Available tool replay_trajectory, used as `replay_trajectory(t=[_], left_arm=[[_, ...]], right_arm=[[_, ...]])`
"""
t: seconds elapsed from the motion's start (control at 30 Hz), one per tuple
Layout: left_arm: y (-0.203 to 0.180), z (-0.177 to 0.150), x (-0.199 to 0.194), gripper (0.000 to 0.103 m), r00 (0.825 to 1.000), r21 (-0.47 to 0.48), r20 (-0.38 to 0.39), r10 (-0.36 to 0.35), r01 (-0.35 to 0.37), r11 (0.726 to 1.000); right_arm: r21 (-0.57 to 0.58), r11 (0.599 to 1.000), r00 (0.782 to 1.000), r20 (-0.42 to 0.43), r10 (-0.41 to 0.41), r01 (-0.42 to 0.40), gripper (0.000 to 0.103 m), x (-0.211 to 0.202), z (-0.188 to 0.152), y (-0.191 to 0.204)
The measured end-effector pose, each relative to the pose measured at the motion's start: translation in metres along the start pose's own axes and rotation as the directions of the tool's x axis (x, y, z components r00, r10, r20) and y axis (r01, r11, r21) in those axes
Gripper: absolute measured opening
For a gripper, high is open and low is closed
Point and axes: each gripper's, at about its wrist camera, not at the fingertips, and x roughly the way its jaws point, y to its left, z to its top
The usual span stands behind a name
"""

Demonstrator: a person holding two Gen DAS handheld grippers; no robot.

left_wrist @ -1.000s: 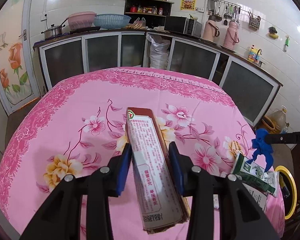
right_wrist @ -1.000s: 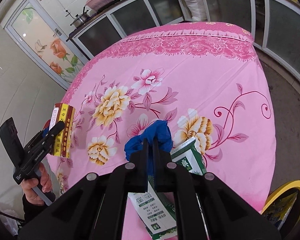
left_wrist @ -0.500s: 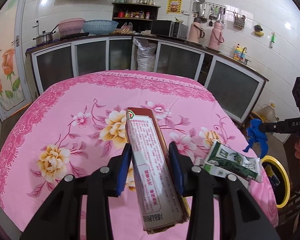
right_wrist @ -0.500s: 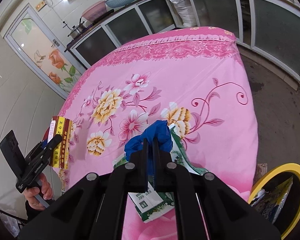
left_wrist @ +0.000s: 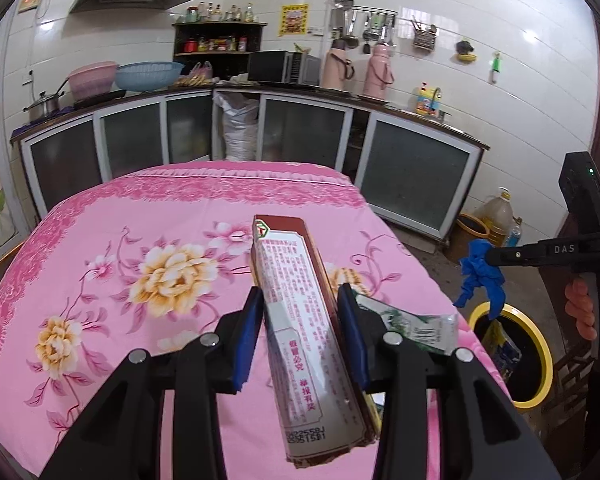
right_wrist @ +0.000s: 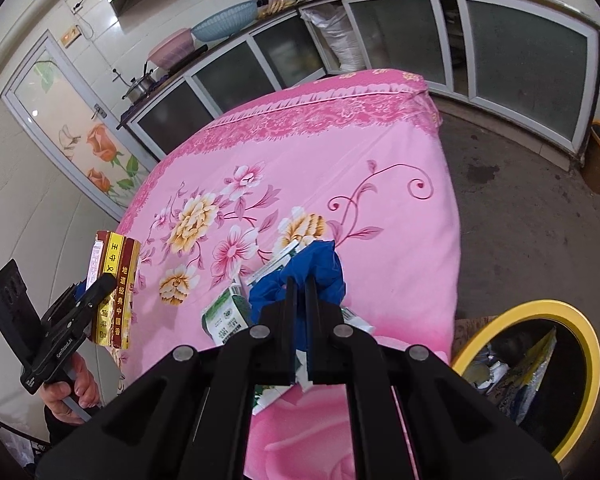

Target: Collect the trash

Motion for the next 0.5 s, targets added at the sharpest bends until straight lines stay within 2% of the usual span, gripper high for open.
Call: replay_trajectory(t=[0.27,0.5], left_arm=[[-0.048,0.005,0.004,0.036,0.997,0.07,0.003,-0.081,0.081,0.994],[-0.097,0.007,0.012,0.036,0.987,0.142,-0.018,-0.162,0.163,0.976]], right_arm=[[0.045,0.998,0.997,0.053,-0.052,0.05,0.003,-0.039,-0.018,-0.036],[0.102,0.991,0.991,0.094,-0.095,0.085,0.003,-0.071,-0.039,-0.071]])
